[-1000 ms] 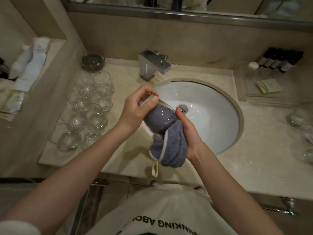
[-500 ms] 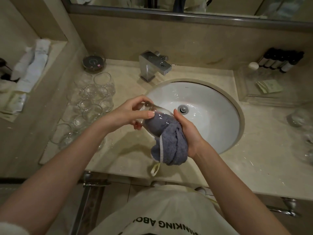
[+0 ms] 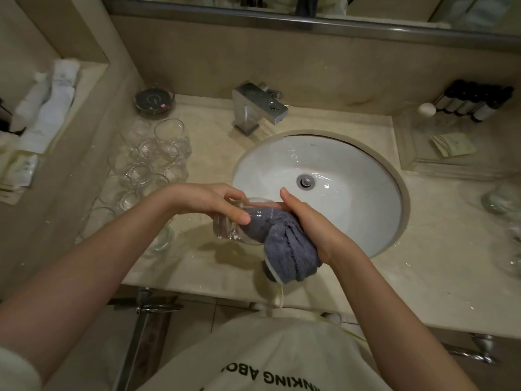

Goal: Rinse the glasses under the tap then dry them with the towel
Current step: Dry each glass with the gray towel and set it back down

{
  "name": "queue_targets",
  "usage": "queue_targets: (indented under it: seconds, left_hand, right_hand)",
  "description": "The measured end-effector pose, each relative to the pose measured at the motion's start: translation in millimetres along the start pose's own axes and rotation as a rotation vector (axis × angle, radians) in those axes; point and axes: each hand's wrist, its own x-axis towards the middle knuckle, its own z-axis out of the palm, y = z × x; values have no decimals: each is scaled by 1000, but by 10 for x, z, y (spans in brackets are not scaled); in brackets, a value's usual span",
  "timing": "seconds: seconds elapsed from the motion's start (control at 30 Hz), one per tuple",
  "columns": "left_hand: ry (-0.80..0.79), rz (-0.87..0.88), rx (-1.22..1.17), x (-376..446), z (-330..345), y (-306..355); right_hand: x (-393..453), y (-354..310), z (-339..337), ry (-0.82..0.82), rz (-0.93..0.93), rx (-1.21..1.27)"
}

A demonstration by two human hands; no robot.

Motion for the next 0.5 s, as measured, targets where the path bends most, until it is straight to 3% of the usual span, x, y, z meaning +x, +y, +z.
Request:
queue_targets:
  seconds: [0.17,0.37,0.5]
  left_hand:
    - [114,26,-71,33,-74,-235]
    - [530,177,-583,121,-172,-531]
    - [772,239,-468,291,-279,-540]
  right_hand:
    - [-17,-11,-178,62,-28,39]
    - [-41,-12,-456,324,-64,224]
    - [40,36,-405,310,-88,198]
